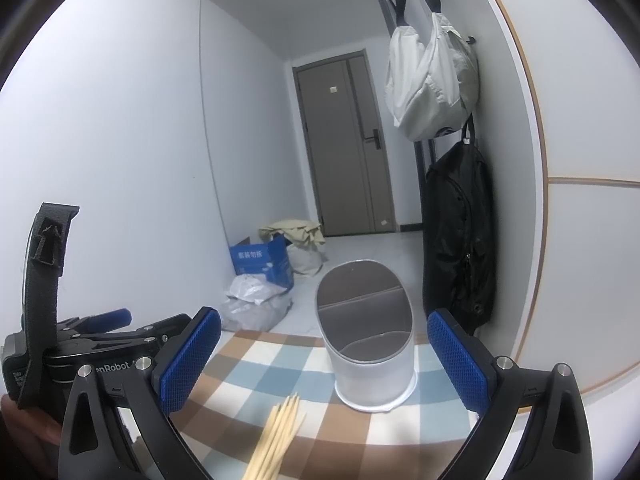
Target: Organize utensils
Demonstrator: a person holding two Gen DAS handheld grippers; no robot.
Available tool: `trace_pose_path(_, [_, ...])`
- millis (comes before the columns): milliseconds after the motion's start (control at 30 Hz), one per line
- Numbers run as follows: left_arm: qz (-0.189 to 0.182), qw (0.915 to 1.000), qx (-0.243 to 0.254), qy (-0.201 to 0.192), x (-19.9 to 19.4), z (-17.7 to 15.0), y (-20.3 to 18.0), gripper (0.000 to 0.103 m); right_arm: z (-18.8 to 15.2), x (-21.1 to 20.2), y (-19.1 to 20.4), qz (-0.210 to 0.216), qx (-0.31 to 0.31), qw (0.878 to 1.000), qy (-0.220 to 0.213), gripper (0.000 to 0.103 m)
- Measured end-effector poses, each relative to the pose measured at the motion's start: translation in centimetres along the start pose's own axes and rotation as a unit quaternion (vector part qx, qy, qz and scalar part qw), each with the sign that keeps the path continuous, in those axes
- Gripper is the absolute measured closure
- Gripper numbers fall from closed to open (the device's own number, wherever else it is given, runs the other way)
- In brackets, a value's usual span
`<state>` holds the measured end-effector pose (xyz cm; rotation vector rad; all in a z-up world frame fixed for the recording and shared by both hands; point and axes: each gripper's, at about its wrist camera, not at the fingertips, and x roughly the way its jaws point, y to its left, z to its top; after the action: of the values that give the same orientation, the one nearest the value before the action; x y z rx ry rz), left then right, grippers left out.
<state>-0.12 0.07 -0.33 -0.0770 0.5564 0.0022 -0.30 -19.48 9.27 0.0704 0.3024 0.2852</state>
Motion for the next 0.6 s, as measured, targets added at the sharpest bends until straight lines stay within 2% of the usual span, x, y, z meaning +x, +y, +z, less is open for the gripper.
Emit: trace_pose_path(600, [0.0, 1.0, 0.001, 0.002, 0.02, 0.14, 0.1, 0.001, -0.16, -0.02, 0.22, 0.005, -0.006, 1.0, -0.004, 0.0])
